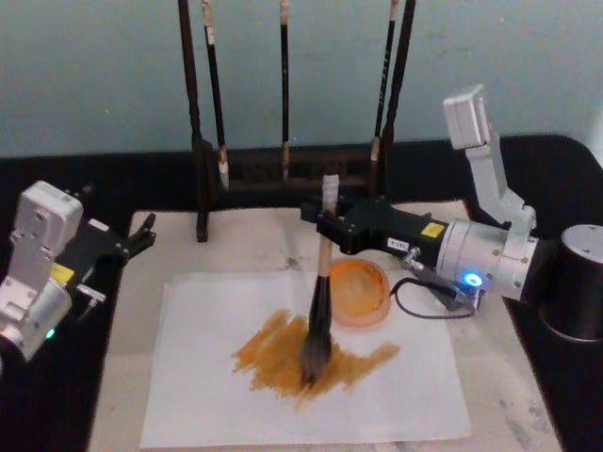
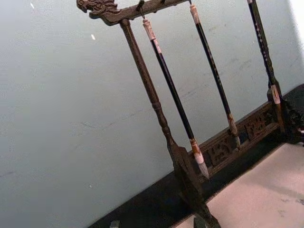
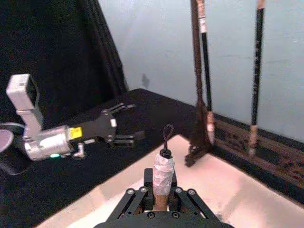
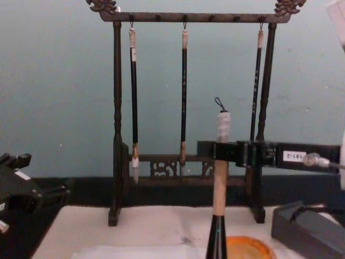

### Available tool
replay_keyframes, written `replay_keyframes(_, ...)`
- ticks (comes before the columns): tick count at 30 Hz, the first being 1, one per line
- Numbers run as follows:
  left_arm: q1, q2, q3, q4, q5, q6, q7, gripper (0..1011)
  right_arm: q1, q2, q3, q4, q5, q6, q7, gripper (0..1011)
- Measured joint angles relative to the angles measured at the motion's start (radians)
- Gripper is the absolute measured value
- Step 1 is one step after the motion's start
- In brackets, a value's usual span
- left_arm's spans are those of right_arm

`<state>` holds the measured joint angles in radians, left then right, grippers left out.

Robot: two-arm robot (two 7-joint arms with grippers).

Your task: Pick up the brush from the inkstone, write on the paper, then place the brush back to its original position.

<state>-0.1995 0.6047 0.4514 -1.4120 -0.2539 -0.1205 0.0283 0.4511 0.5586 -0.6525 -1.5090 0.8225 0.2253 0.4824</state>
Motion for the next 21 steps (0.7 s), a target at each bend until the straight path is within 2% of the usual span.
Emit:
replay_keyframes(11,0.0,0.0,0.0,0.0,0.0,0.0,0.0,1010,-0.007,-0.013,0.032,0.023,-0.054,-0.025,-0.029,156)
replay_keyframes(21,0.0,0.0,0.0,0.0,0.0,0.0,0.0,1010,-0.009,-0.023,0.056,0.011,-0.074,-0.03,-0.024,156)
